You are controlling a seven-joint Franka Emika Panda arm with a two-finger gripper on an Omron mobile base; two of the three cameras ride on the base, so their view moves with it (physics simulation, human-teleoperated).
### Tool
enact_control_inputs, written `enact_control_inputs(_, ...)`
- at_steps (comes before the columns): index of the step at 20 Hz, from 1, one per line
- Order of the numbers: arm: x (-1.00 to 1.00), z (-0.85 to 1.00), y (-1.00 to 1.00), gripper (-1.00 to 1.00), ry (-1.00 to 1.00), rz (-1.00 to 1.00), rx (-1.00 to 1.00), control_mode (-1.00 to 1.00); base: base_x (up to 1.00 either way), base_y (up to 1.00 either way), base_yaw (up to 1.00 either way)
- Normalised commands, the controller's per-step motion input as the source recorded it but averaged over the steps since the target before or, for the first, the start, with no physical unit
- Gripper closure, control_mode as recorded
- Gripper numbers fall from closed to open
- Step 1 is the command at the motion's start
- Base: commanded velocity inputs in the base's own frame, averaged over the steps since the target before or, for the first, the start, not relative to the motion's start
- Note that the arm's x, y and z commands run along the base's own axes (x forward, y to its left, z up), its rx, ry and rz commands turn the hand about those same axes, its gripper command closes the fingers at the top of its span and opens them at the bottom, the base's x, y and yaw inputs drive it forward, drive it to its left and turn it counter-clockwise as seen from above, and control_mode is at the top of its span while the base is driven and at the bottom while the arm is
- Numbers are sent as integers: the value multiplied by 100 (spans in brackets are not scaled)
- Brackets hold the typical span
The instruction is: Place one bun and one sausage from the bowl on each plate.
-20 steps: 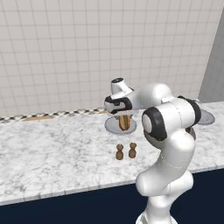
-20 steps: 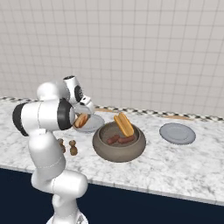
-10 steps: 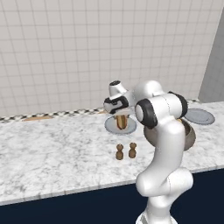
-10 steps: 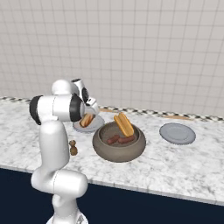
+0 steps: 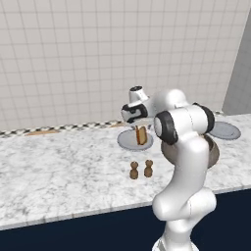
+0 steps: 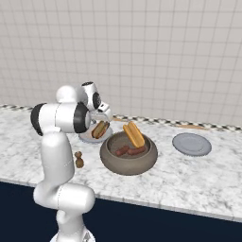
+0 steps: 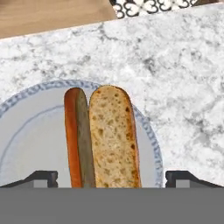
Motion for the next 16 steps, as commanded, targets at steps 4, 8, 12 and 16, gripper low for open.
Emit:
enact_control_inputs(4,-100,63,-97,-100,-18,-14,13,-100,0,0,0)
enact_control_inputs(8,-100,51,-100,-100,-7,-19,17,-100,0,0,0)
enact_control_inputs(12,-100,4,-100,-100,8,-24,16,-100,0,0,0)
enact_control_inputs(16,-99,0,-100,-100,29,-12,13,-100,0,0,0)
